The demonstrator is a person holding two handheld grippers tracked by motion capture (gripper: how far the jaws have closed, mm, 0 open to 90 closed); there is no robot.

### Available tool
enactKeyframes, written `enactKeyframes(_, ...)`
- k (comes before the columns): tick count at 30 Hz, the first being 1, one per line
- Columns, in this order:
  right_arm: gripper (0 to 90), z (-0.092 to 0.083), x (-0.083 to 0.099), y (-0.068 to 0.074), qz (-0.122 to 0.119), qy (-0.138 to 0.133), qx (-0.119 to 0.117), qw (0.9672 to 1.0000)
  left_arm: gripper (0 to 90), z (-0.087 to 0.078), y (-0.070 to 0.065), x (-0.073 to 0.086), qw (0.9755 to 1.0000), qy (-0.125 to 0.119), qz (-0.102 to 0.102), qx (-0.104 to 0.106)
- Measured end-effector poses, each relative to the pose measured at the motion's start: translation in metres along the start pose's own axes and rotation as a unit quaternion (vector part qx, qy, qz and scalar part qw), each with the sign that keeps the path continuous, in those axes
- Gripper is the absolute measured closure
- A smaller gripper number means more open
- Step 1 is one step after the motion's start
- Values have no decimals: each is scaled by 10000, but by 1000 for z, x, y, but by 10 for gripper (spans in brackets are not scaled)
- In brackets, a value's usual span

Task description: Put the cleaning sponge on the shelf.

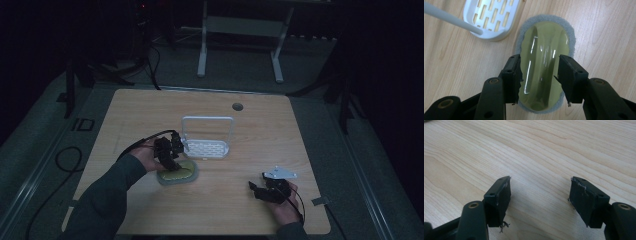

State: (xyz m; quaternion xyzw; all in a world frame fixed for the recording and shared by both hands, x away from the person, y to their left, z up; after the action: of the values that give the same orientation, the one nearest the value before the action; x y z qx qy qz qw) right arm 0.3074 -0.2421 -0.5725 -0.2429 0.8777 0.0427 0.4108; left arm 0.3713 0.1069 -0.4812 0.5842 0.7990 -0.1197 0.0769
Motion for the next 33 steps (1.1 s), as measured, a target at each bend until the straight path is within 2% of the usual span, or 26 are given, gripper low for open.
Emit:
enactKeyframes(8, 329, 0, 0, 0, 5, 3, -1, 10000, 544, 5, 3, -2, 9995, 295, 78, 52)
enactKeyframes(11, 329, 0, 0, 0, 3, 3, 0, 10000, 555, 6, 3, -4, 9987, 475, 143, 64)
enactKeyframes(19, 329, 0, 0, 0, 2, 2, 0, 10000, 599, 8, 3, -8, 9978, 612, 221, 88)
enactKeyframes(33, 329, 0, 0, 0, 5, 3, -1, 10000, 635, 18, 5, -12, 9945, 973, 302, 252)
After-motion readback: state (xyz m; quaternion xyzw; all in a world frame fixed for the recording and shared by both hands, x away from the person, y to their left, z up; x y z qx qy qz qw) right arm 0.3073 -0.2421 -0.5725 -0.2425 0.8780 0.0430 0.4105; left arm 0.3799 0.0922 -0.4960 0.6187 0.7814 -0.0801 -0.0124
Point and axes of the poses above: each handheld gripper's, and its own axes: z roughly forward along the jaws, x roughly out of its underside, y roughly to its left, the point moved 2 cm from there along z, roughly forward along the jaws, and after that the axes turned 10 degrees about x, right-handed, at the moved point
